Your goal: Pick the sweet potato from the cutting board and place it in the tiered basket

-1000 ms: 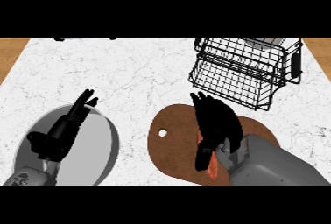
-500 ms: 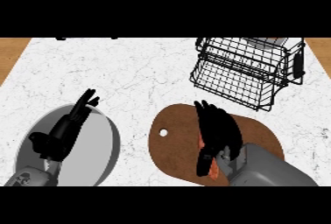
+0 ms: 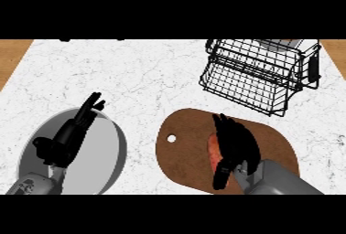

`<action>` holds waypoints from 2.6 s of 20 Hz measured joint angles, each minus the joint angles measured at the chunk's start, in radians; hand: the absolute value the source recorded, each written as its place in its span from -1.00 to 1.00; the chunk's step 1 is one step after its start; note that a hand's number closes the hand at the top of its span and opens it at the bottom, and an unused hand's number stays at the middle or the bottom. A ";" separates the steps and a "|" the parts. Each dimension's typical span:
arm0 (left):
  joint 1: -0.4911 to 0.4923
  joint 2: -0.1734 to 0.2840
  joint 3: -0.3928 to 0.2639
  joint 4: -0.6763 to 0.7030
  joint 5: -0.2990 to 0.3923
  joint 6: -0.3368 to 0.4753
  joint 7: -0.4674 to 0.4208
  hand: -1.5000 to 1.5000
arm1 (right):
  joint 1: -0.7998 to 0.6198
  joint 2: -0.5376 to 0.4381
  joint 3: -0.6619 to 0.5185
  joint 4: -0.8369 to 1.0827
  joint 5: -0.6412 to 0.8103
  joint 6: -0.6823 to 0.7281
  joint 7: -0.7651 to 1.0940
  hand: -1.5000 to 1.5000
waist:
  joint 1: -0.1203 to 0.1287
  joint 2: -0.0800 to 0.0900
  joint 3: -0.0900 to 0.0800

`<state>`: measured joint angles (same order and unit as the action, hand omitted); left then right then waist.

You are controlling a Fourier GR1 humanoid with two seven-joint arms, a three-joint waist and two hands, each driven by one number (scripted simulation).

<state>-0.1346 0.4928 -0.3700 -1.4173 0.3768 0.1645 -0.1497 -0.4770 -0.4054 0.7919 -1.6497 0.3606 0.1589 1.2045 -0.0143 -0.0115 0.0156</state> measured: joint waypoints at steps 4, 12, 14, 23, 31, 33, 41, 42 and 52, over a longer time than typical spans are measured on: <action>-0.001 -0.007 0.000 -0.005 -0.006 0.005 0.002 0.00 | 0.048 0.020 0.005 0.010 0.035 -0.007 -0.011 -1.00 | 0.004 0.000 0.000; -0.007 -0.021 0.005 -0.002 -0.016 -0.007 0.006 0.00 | 0.109 0.067 -0.026 0.015 0.128 -0.034 -0.065 1.00 | 0.010 0.000 -0.001; -0.010 -0.024 0.011 0.014 -0.015 -0.019 -0.001 0.00 | 0.109 0.071 -0.047 0.016 0.156 -0.044 -0.097 1.00 | 0.012 0.000 0.000; -0.012 -0.039 0.024 0.023 -0.036 -0.030 0.011 0.00 | 0.148 0.077 -0.110 0.037 0.255 -0.061 -0.170 1.00 | 0.007 0.000 0.003; 0.044 -0.011 0.047 -0.018 -0.008 -0.018 0.019 0.00 | 0.348 -0.340 -0.444 0.066 0.147 -0.131 -0.449 1.00 | -0.048 -0.005 -0.002; 0.044 -0.013 0.046 -0.020 -0.009 -0.014 0.019 0.00 | 0.408 -0.415 -0.521 0.109 0.126 -0.169 -0.555 1.00 | -0.047 -0.003 -0.001; 0.042 -0.021 0.042 -0.026 -0.010 -0.011 0.023 0.00 | 0.492 -0.478 -0.842 0.094 -0.146 -0.246 -0.845 1.00 | -0.044 -0.007 -0.002; 0.041 -0.022 0.043 -0.027 -0.011 -0.013 0.016 0.00 | 0.492 -0.479 -0.874 0.073 -0.177 -0.245 -0.860 1.00 | -0.041 -0.007 -0.002; -0.007 -0.052 0.030 0.010 -0.039 -0.034 0.008 0.00 | 0.379 -0.559 -1.054 -0.104 -0.348 -0.149 -0.742 1.00 | 0.005 -0.001 -0.002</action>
<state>-0.1416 0.4409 -0.3400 -1.4072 0.3377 0.1304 -0.1417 -0.0975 -0.9646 -0.2619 -1.7535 0.0126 0.0099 0.4625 -0.0092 -0.0127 0.0136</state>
